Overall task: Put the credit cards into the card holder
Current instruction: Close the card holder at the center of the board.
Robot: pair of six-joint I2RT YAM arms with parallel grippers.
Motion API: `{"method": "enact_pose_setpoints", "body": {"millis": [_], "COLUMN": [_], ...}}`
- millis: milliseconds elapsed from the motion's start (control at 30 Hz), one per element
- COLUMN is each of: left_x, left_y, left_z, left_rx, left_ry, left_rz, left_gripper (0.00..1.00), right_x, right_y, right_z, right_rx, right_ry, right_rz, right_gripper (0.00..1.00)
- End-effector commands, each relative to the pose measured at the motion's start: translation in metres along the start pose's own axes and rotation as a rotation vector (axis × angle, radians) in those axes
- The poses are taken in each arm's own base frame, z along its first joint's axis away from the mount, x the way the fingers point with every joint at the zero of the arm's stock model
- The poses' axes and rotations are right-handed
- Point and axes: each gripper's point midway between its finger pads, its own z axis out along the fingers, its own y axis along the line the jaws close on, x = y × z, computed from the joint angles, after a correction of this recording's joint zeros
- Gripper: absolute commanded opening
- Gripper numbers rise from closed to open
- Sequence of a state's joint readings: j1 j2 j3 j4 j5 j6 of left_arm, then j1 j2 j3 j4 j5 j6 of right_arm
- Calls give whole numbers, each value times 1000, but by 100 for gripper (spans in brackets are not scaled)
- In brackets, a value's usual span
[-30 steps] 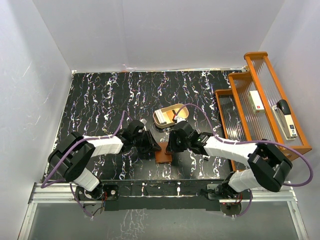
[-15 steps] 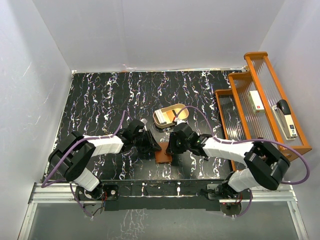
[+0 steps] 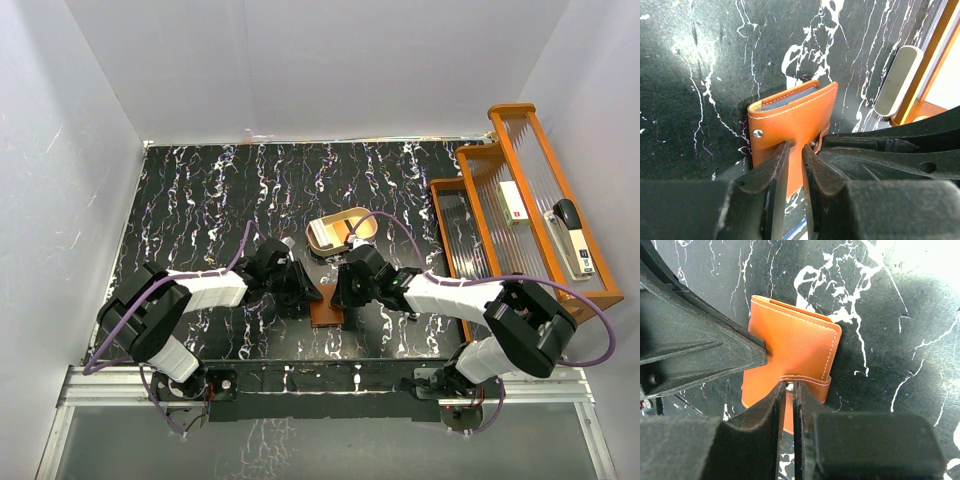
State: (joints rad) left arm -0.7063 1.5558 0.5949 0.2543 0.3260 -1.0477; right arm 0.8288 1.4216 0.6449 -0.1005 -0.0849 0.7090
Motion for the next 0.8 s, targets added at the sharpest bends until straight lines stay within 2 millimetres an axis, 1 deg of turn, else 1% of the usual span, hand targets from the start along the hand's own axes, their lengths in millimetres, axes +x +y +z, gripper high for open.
{"method": "enact_pose_setpoints", "body": {"millis": [0, 100, 267, 433, 633, 767], "left_x": [27, 29, 31, 31, 32, 31], "left_y": [40, 40, 40, 40, 43, 42], "left_z": [2, 3, 3, 3, 4, 4], "left_rx": [-135, -126, -120, -117, -117, -113], "left_ry": [82, 87, 89, 88, 81, 76], "left_rz": [-23, -32, -38, -37, -47, -51], "left_gripper": [17, 17, 17, 17, 17, 17], "right_x": [-12, -13, -7, 4, 15, 25], "right_y": [9, 7, -1, -18, -34, -39], "right_z": [5, 7, 10, 10, 8, 10], "right_rx": [-23, -13, 31, 126, 222, 255], "right_ry": [-35, -36, -4, 64, 122, 156], "right_rz": [-4, -5, -13, -19, -57, -91], "right_gripper": [10, 9, 9, 7, 5, 5]}}
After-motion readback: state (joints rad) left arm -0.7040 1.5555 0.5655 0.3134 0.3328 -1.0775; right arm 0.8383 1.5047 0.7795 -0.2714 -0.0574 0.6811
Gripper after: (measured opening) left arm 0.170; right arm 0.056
